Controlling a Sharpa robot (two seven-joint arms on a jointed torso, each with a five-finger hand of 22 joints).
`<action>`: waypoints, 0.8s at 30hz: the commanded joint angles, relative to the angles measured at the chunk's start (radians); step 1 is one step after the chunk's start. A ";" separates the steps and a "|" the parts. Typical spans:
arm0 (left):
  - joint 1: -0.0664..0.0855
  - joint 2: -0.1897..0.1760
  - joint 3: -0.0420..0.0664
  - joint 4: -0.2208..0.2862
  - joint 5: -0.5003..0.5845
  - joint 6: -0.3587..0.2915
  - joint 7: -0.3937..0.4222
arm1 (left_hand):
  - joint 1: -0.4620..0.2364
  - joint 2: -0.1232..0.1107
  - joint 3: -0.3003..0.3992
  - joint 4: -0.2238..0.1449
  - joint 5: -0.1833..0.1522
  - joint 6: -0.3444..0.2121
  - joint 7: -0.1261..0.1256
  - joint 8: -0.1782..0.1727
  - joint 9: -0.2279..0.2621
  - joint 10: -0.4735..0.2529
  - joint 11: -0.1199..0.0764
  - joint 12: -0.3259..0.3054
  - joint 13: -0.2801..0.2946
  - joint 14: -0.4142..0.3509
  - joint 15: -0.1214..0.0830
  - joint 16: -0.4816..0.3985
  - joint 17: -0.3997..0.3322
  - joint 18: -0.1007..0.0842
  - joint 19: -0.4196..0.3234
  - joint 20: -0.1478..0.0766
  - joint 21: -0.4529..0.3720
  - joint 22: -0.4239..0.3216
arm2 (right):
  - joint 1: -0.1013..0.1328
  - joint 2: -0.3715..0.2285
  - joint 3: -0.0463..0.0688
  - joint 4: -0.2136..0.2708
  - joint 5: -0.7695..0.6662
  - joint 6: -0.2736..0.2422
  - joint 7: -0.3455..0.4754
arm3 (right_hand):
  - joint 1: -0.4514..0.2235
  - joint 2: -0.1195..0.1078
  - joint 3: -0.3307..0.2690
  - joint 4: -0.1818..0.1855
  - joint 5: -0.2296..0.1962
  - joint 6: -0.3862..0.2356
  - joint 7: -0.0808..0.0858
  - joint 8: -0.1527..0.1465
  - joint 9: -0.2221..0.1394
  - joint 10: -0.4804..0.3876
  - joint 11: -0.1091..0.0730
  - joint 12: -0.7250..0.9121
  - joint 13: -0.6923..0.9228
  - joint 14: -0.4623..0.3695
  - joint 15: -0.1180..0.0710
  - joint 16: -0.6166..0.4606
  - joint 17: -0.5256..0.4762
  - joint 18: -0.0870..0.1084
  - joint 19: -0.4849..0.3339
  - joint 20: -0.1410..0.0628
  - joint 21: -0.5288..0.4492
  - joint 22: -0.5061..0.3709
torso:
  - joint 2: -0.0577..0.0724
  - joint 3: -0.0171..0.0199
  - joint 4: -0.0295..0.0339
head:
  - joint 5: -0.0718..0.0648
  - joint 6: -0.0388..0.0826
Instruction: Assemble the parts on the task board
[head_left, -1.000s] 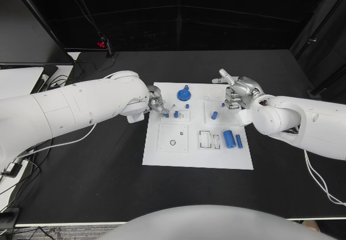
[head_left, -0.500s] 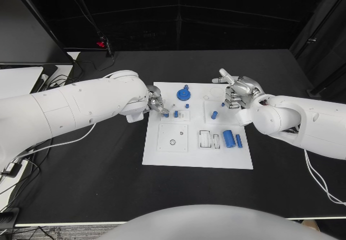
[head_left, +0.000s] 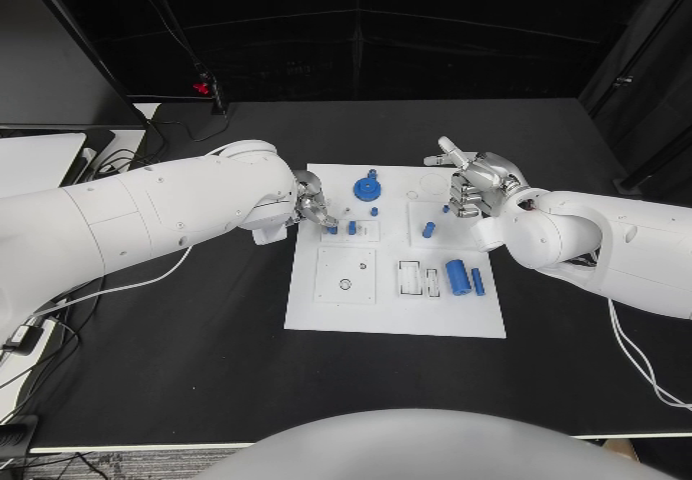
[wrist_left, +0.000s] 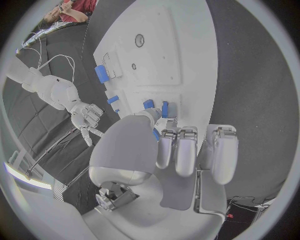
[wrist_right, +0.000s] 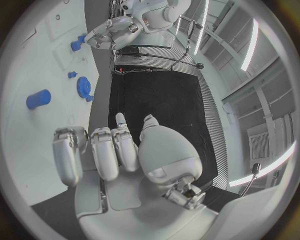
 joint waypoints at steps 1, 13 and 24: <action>-0.011 0.003 -0.006 -0.002 0.000 0.015 -0.014 | 0.030 0.017 0.020 -0.016 0.006 -0.005 -0.003 -0.003 -0.003 0.104 0.002 0.000 0.263 0.106 0.001 0.001 0.263 -0.006 0.104 0.000 0.003 0.263 | 0.002 0.001 0.001 0.002 0.001 0.004 0.009 | 0.005 0.002 0.007 0.001 0.004 -0.006 0.066 0.004 -0.001 0.106 0.004 0.003 0.263 0.104 0.000 0.002 0.263 0.007 0.060 -0.004 -0.004 0.240 | 0.000 0.0001 0.0002 | 0.000 -0.001; -0.013 0.003 -0.006 -0.004 0.000 -0.002 -0.010 | 0.073 0.017 0.088 -0.048 -0.006 -0.002 0.000 -0.002 -0.005 0.104 0.004 0.000 0.263 0.106 0.001 0.001 0.263 -0.006 0.104 -0.001 0.003 0.263 | 0.002 0.003 0.001 0.001 0.001 0.004 0.010 | 0.006 0.002 0.008 0.000 0.005 -0.006 0.066 0.004 -0.001 0.106 0.004 0.003 0.263 0.104 0.000 0.002 0.263 0.008 0.060 -0.004 -0.004 0.240 | 0.000 0.0001 -0.0005 | 0.001 -0.002; -0.014 0.009 -0.006 -0.007 0.000 0.020 -0.015 | 0.054 0.005 0.098 -0.035 -0.024 -0.002 0.002 -0.003 -0.006 0.104 0.006 0.000 0.263 0.106 0.003 0.001 0.263 -0.006 0.104 0.000 0.003 0.263 | 0.002 0.002 0.001 0.001 0.001 0.004 0.010 | 0.006 0.002 0.008 0.000 0.005 -0.006 0.066 0.004 -0.001 0.106 0.004 0.003 0.263 0.104 0.000 0.002 0.263 0.008 0.060 -0.004 -0.004 0.240 | -0.001 0.0008 0.0000 | 0.000 -0.004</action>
